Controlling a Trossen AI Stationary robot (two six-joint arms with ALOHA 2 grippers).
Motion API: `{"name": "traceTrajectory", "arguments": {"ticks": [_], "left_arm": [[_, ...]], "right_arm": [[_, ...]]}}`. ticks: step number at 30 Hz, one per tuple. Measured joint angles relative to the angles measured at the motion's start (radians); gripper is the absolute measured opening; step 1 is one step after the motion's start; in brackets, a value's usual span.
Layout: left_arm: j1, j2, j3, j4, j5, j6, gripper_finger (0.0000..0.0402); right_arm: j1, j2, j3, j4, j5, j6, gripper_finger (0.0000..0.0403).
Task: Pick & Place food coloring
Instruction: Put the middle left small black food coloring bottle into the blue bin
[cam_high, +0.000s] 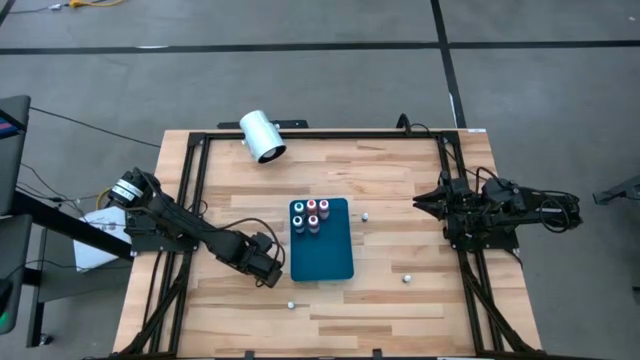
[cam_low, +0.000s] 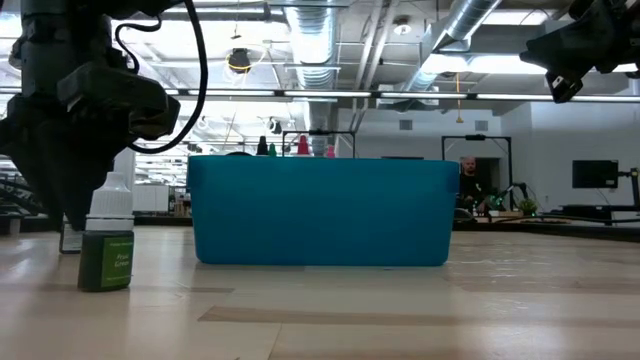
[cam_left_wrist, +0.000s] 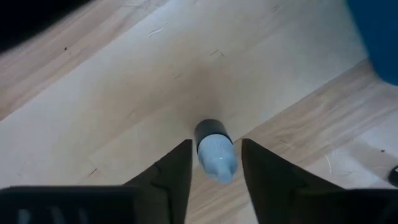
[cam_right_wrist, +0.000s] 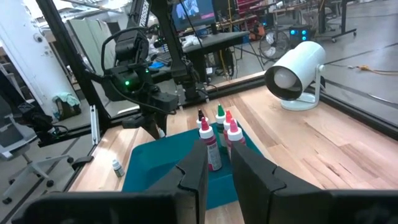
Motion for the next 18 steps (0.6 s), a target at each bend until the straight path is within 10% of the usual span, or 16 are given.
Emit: {"name": "traceTrajectory", "arguments": {"ticks": [7, 18], "left_arm": [[0.0, 0.0, 0.002, 0.0, 0.0, 0.001, 0.0052], [0.003, 0.0, 0.142, -0.195, -0.002, 0.066, 0.0071]], "right_arm": [[0.0, 0.0, 0.0, 0.0, 0.0, 0.0, 0.006], [0.0, 0.0, 0.0, 0.0, 0.0, 0.0, 0.006]]}}
